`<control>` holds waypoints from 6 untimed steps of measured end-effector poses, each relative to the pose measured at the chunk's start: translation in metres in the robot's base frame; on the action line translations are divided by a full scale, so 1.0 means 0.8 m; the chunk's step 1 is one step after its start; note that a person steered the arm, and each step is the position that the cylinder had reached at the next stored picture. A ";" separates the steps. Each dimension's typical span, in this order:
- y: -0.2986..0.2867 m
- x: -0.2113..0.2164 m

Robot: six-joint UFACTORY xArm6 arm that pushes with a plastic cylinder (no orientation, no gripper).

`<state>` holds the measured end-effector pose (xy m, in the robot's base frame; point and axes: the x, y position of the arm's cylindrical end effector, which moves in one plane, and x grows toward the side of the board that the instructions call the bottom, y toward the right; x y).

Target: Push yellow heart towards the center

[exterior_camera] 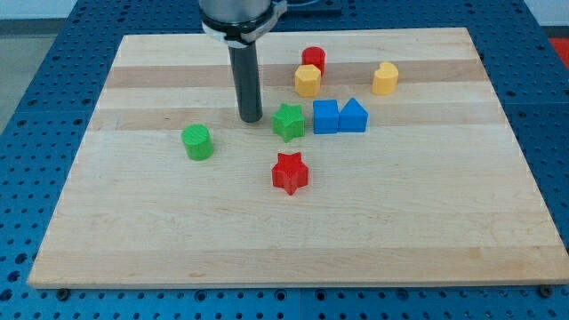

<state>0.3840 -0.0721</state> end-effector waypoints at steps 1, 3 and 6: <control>-0.005 0.014; 0.013 0.039; 0.050 0.038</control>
<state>0.4142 -0.0324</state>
